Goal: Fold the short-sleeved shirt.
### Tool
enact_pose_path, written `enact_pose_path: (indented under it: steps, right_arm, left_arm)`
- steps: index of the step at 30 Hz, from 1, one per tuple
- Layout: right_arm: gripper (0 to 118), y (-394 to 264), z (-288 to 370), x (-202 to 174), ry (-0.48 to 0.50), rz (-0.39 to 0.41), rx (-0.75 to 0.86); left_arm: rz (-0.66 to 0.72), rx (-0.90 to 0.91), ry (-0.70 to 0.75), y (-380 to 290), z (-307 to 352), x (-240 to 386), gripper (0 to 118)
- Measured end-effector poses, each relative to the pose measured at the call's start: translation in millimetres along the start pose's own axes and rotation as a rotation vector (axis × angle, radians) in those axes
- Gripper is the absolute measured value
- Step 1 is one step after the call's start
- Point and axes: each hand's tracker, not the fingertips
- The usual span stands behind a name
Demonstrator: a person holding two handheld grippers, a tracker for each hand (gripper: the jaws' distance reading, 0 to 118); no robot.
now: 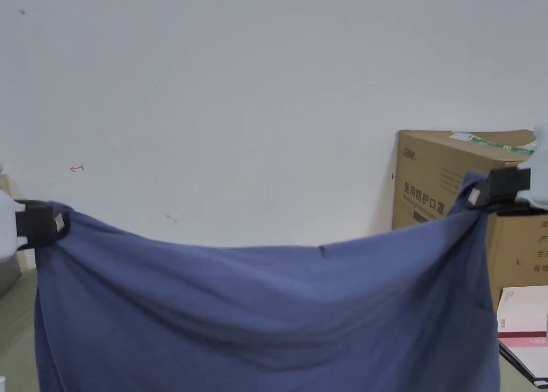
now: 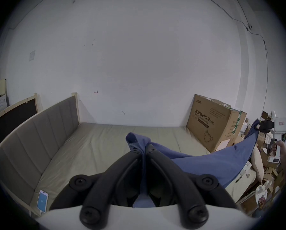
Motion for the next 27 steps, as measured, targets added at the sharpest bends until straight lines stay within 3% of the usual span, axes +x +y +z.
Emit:
enact_pose_path:
  steps: [5, 9, 13, 16, 20, 27]
  right_arm:
    - [4, 32, -21, 1, -0.029, -0.013, 0.025]
    - [4, 51, -61, 5, -0.064, 0.004, 0.030]
    - [4, 65, -109, 10, -0.094, -0.028, 0.043]
    - [4, 72, -148, 8, -0.176, 0.033, 0.081]
    - [4, 81, -192, 6, -0.155, -0.031, 0.120]
    - [4, 74, -238, -1, -0.160, -0.015, 0.174]
  left_arm:
    - [0.006, -0.008, 0.012, 17, -34, 2, 1]
    - [0.055, 0.014, 0.041, 24, -71, -1, 1]
    - [0.063, 0.059, 0.049, 32, -114, -6, 1]
    - [0.126, 0.099, 0.002, 37, -144, -13, 1]
    - [0.135, 0.103, 0.032, 41, -185, -21, 1]
    - [0.161, 0.136, 0.106, 26, -226, -40, 1]
